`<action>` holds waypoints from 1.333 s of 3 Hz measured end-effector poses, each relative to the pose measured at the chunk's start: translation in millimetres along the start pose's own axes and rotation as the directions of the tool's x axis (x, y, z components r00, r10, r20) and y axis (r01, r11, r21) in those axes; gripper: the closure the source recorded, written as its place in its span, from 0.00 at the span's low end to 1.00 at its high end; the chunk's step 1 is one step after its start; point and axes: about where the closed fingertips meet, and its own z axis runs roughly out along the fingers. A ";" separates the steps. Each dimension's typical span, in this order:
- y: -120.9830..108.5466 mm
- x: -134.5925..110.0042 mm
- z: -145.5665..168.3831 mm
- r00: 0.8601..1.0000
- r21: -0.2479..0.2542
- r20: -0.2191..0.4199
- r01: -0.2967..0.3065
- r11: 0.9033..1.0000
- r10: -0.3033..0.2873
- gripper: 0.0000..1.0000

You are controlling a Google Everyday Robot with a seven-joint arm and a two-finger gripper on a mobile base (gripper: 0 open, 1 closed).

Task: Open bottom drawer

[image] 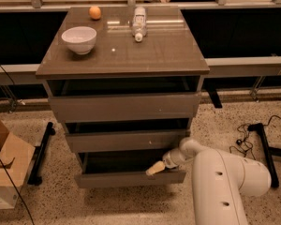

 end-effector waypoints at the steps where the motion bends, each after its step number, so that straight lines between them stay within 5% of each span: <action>1: 20.5 45.4 -5.8 0.988 -0.031 -0.152 -0.036 0.999 0.031 0.00; 2: 40.8 87.8 -1.8 0.954 -0.070 -0.294 -0.079 0.994 0.055 0.03; 3: 40.8 87.9 -1.8 0.954 -0.070 -0.294 -0.079 0.994 0.055 0.25; 4: 68.7 126.4 -3.3 0.926 -0.126 -0.362 -0.168 0.978 0.112 0.15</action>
Offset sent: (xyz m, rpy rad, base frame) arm -0.1600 -0.0253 -0.0446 -0.2132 0.4961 0.1643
